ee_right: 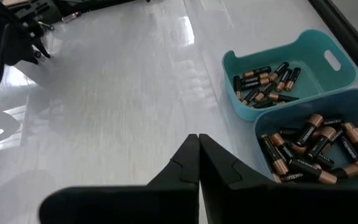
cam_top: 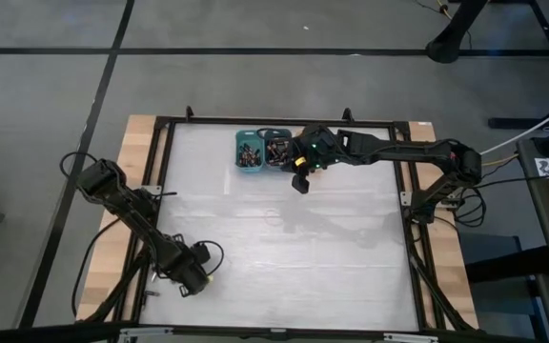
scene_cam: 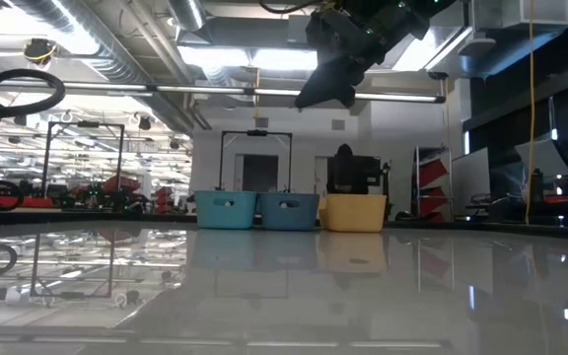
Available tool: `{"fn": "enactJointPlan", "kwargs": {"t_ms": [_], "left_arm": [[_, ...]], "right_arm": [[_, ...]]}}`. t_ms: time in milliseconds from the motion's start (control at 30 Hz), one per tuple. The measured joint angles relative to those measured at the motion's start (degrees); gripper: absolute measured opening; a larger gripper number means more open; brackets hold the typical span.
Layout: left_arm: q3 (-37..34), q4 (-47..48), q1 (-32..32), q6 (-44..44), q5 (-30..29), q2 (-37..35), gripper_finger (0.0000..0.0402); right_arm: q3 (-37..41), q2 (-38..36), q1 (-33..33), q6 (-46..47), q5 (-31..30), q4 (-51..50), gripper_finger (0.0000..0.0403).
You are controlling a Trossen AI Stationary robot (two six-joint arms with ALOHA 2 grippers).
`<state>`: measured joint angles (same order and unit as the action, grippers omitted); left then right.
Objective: Sort batteries
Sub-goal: Put the brown battery into the blue bin
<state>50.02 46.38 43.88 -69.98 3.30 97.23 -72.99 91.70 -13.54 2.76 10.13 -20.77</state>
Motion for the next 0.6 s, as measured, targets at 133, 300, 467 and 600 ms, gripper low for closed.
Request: {"fn": "enactJointPlan", "kwargs": {"t_ms": [133,300,467,600], "left_arm": [[0.02,0.22,0.40,-1.86,-1.67,0.00,0.0105],[0.04,1.01,0.63,-4.82,-2.87,-0.07,0.0138],[0.13,1.37,0.84,-7.18,-3.37,-2.45,0.0185],[0.12,0.10,0.55,-11.61,-6.08,-5.43,0.0210]], "right_arm": [[0.00,0.00,0.00,-0.01,0.00,-0.37,0.0000],[0.00,0.00,0.00,0.00,0.00,-0.37,0.0000],[0.00,0.00,0.00,0.00,0.00,-0.42,0.0000],[0.00,0.00,0.00,-0.02,0.02,-0.44,0.0000]]}}
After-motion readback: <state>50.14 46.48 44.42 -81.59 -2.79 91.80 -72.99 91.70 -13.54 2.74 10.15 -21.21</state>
